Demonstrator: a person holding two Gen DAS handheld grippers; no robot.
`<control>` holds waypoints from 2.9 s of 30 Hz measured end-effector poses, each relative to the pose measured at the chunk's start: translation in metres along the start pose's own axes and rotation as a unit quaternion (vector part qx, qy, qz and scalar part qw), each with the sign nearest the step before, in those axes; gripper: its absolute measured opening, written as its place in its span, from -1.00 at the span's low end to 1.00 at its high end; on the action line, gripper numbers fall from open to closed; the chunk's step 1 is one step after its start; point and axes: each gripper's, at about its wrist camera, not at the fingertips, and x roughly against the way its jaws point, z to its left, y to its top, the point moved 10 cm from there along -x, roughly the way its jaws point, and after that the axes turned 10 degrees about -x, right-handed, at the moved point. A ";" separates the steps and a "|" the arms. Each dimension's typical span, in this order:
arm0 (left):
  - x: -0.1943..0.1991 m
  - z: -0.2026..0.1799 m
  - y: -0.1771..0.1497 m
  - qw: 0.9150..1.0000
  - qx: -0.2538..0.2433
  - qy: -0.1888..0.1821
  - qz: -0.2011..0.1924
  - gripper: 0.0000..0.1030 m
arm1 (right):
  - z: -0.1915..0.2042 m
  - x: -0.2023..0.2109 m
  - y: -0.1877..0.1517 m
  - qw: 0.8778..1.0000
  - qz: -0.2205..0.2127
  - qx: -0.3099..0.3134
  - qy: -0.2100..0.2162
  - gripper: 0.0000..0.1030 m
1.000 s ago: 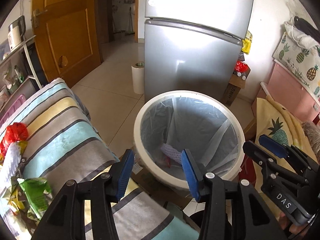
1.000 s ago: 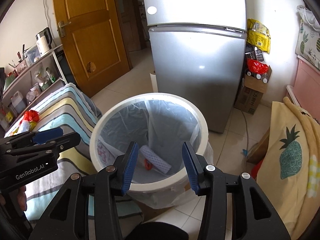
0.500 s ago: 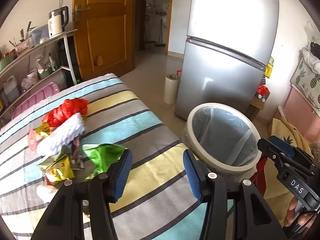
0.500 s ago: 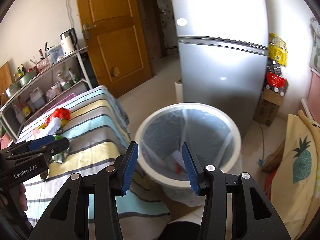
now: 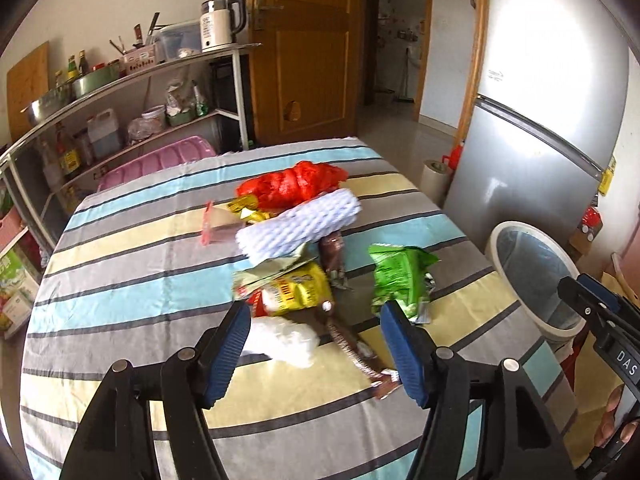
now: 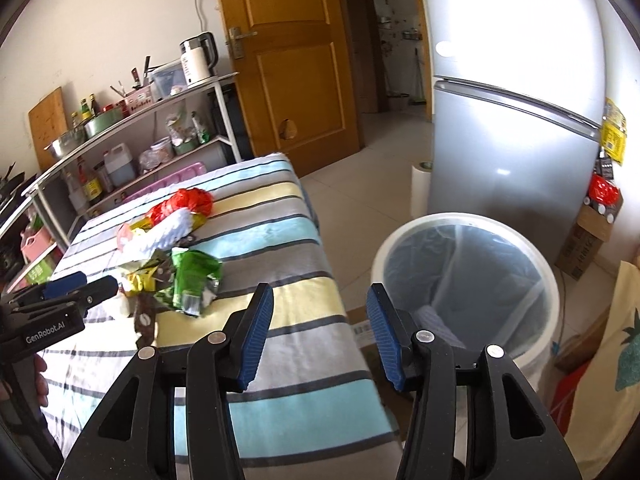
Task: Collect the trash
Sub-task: 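Return both tools to the table above the remaining trash, then grasp the clear plastic bag with the left gripper while the right gripper grasps the green snack bag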
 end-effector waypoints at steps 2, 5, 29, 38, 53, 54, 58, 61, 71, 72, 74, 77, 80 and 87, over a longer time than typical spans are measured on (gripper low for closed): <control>-0.002 0.013 -0.008 1.000 0.011 0.006 0.007 0.31 | 0.011 -0.005 -0.003 1.000 0.006 0.005 0.010 0.01; -0.010 0.026 -0.019 0.999 0.029 0.011 0.026 0.32 | 0.029 -0.015 -0.008 0.999 0.021 0.022 0.020 0.02; -0.048 0.050 -0.043 0.992 0.099 -0.012 0.082 0.32 | 0.094 -0.080 -0.014 0.994 0.093 0.045 0.039 0.18; -0.042 0.071 -0.043 0.989 0.130 -0.021 0.065 0.32 | 0.108 -0.095 -0.028 0.990 0.120 0.040 0.058 0.18; -0.058 0.074 -0.032 0.990 0.123 -0.032 0.060 0.02 | 0.111 -0.108 -0.030 0.991 0.124 0.041 0.039 0.13; -0.058 0.073 -0.031 0.990 0.120 -0.034 0.059 -0.02 | 0.112 -0.108 -0.030 0.990 0.124 0.041 0.043 0.03; -0.059 0.069 -0.030 0.991 0.114 -0.038 0.059 -0.22 | 0.113 -0.106 -0.029 0.991 0.119 0.039 0.047 -0.16; -0.058 0.069 -0.030 0.991 0.111 -0.037 0.057 -0.33 | 0.112 -0.105 -0.029 0.991 0.119 0.038 0.049 -0.28; -0.047 0.068 -0.030 0.993 0.104 -0.037 0.047 -0.43 | 0.109 -0.098 -0.030 0.992 0.112 0.031 0.056 -0.38; -0.045 0.069 -0.030 0.993 0.104 -0.035 0.044 -0.43 | 0.109 -0.097 -0.030 0.992 0.110 0.029 0.057 -0.38; -0.041 0.070 -0.029 0.993 0.105 -0.033 0.041 -0.43 | 0.108 -0.094 -0.029 0.992 0.108 0.026 0.059 -0.39; -0.036 0.071 -0.029 0.993 0.105 -0.032 0.037 -0.43 | 0.107 -0.089 -0.028 0.992 0.105 0.022 0.065 -0.40; -0.028 0.070 -0.025 0.994 0.100 -0.028 0.029 -0.43 | 0.106 -0.085 -0.027 0.992 0.102 0.020 0.067 -0.40; -0.012 0.058 -0.009 0.996 0.077 -0.032 0.010 -0.43 | 0.099 -0.068 -0.020 0.994 0.084 0.021 0.069 -0.40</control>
